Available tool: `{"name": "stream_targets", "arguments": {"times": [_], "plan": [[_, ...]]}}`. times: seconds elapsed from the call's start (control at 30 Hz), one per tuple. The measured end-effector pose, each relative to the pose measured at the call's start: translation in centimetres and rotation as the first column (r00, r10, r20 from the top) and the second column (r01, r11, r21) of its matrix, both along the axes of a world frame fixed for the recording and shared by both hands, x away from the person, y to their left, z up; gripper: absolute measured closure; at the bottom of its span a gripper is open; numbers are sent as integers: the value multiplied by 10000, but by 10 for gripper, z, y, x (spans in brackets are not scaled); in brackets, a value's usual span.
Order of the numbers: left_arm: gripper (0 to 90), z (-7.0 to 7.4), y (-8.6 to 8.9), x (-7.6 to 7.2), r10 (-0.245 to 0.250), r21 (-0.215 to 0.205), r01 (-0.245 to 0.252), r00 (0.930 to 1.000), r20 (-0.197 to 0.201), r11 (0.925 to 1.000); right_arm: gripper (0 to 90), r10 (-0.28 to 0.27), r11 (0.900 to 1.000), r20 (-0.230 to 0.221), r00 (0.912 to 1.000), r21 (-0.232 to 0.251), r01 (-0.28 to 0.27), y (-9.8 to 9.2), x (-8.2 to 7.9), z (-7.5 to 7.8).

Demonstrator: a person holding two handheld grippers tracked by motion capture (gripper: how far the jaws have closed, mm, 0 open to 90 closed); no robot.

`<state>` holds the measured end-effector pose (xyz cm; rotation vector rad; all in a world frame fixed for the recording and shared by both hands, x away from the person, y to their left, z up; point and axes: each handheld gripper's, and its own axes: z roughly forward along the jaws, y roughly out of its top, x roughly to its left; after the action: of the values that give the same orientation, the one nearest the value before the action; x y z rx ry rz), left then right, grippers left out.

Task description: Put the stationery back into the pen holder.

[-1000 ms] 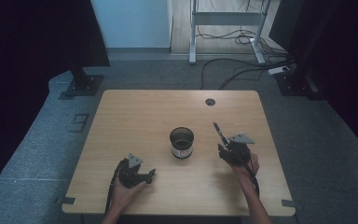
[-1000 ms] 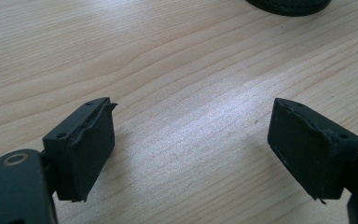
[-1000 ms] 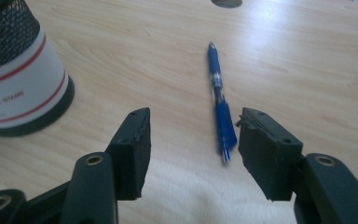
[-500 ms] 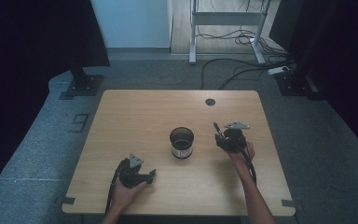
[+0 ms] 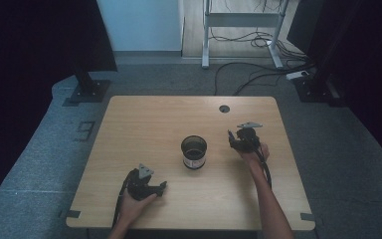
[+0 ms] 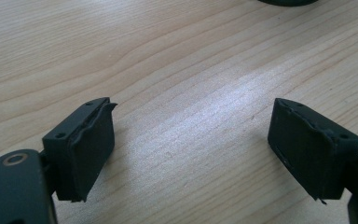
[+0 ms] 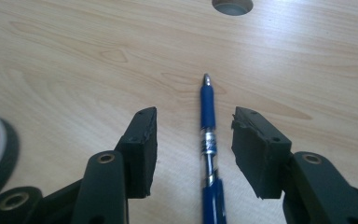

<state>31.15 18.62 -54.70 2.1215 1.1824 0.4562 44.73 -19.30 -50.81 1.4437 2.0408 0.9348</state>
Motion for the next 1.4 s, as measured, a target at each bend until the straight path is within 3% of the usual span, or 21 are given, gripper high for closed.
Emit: {"name": "stream_targets", "arguments": {"times": [0.07,0.2,0.3,0.37,0.6,1.13,1.4], "plan": [[149,0,0,0,-10,-5,10,10000,9,10000,505,13,10000,86,10000,38,-13,0,5,0],[148,0,0,0,-7,-40,7,10000,-13,10000,501,48,10000,-239,9997,-44,-49,2,17,-1],[148,0,0,0,-15,-39,15,10000,-10,10000,511,37,9999,-133,9999,103,-35,4,21,-3],[149,0,0,0,-42,-18,42,10000,-4,10000,499,44,10000,-439,9990,-45,-46,5,27,-6],[149,0,0,0,-49,-49,49,10000,-19,10000,521,-49,10000,-319,9995,-25,48,7,40,-10],[148,0,0,0,-90,-21,90,10000,-33,10000,534,-385,9982,-529,9979,-470,361,6,52,-35],[149,0,-1,0,-81,13,81,10000,-24,10000,583,-358,9992,-479,9982,-203,349,6,54,-36]]}}
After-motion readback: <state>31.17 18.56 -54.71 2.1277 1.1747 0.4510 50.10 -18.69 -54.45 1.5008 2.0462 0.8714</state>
